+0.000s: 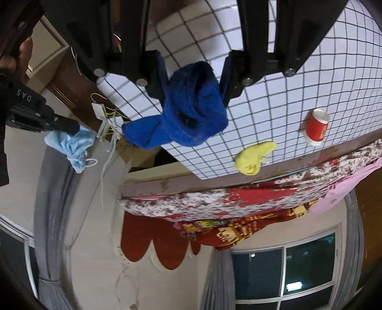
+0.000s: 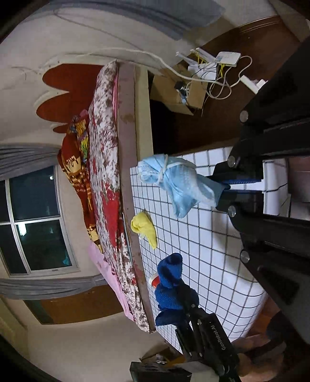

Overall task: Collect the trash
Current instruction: 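Carry the blue cloth and mask toward the black bin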

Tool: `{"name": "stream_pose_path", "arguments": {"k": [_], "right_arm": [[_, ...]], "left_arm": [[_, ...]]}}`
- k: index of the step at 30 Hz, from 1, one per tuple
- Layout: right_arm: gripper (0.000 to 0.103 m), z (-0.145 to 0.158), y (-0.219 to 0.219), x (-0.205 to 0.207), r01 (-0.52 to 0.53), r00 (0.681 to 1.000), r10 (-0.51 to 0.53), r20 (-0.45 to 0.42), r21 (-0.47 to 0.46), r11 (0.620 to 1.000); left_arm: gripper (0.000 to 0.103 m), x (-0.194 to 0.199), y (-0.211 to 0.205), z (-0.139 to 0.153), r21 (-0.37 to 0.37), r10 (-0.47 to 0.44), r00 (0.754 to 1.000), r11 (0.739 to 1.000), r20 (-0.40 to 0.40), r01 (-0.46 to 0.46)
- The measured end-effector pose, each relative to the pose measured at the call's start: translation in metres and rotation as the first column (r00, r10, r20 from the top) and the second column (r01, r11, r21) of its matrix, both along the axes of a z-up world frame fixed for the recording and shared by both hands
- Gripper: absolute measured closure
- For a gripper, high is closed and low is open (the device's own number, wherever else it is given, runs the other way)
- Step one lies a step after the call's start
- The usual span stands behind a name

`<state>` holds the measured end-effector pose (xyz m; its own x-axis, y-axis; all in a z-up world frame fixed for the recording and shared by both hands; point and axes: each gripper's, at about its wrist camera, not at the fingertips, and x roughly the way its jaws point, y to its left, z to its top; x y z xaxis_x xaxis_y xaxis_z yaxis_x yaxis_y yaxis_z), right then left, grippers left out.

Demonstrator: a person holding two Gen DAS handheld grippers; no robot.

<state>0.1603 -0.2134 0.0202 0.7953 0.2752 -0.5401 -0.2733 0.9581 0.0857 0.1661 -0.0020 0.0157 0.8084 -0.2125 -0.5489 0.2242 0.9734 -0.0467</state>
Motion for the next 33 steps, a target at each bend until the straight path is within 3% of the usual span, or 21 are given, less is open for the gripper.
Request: {"name": "stream_pose_path", "arguments": {"k": [15,33], "right_arm": [[0.099,-0.024,-0.066,-0.043,0.09,0.996,-0.09,-0.007,0.009,0.996],[0.099,-0.076,-0.137,-0.068,0.201,0.976,-0.199,-0.093,0.007,0.98]], "left_arm": [[0.064,-0.02,-0.075,-0.025,0.017,-0.127,0.991,0.992,-0.045,0.128],[0.064,-0.034,-0.155,-0.073,0.034,-0.255,0.956,0.964,-0.146,0.263]]}}
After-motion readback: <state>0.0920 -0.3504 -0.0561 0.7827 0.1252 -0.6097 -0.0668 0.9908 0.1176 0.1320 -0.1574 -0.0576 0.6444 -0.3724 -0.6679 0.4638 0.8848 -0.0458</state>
